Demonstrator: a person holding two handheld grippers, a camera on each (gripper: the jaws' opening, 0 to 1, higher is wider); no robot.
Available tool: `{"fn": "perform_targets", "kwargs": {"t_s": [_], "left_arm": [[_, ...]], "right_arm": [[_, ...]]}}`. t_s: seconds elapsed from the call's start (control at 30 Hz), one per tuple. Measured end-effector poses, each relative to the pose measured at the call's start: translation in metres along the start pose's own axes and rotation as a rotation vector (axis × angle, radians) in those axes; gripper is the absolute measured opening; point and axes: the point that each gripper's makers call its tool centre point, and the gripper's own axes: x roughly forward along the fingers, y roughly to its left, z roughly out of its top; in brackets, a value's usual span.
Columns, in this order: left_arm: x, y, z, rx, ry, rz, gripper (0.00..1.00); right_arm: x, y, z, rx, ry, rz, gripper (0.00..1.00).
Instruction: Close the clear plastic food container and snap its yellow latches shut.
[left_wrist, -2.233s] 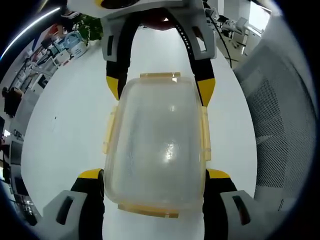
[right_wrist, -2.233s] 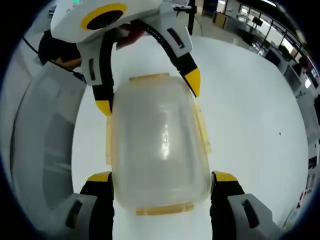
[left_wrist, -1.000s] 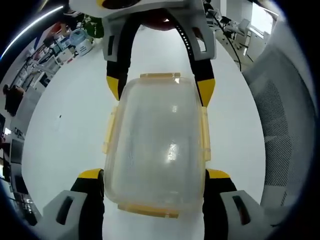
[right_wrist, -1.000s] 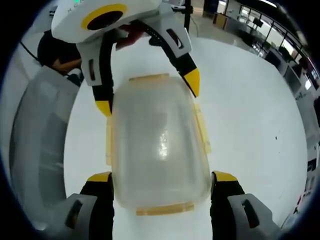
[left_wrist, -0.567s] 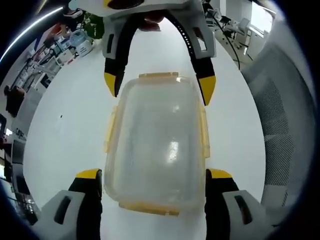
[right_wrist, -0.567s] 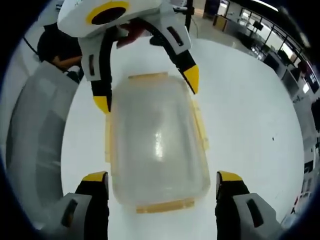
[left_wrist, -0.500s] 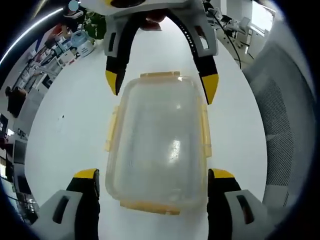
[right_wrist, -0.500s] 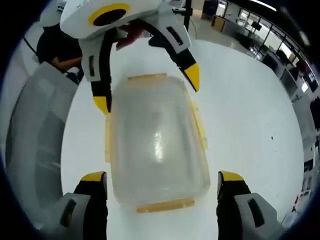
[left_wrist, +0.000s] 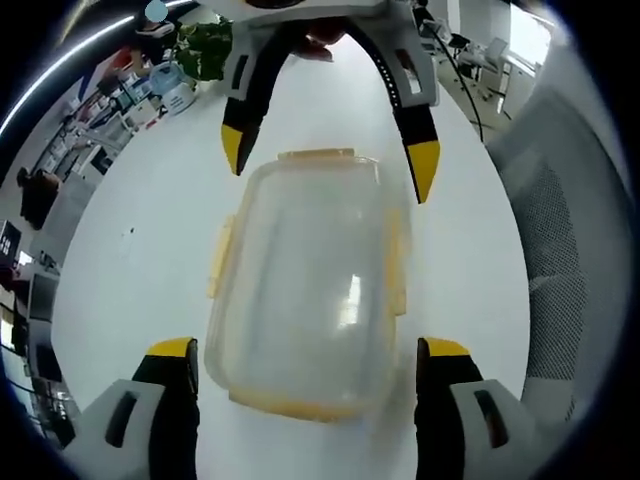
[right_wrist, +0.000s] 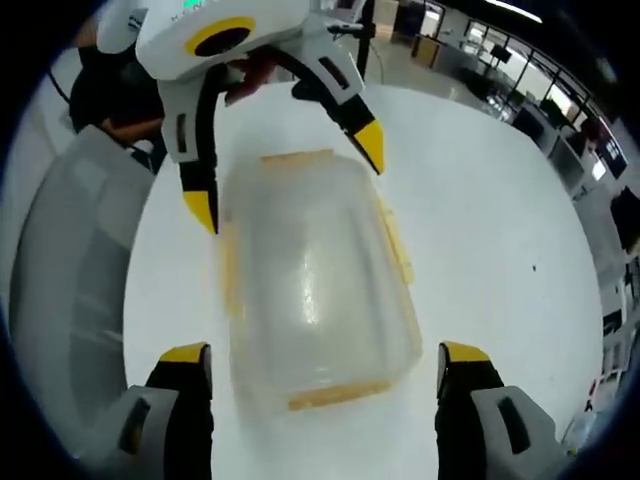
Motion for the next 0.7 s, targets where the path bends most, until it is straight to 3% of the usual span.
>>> {"fn": "perform_targets", "kwargs": {"t_s": [0.7], "left_arm": [[-0.020,-0.011,-0.004,-0.057,-0.021,0.064,0.90]], "right_arm": [[-0.019,0.020,-0.009,0.104,-0.069,-0.063,0.94]]}}
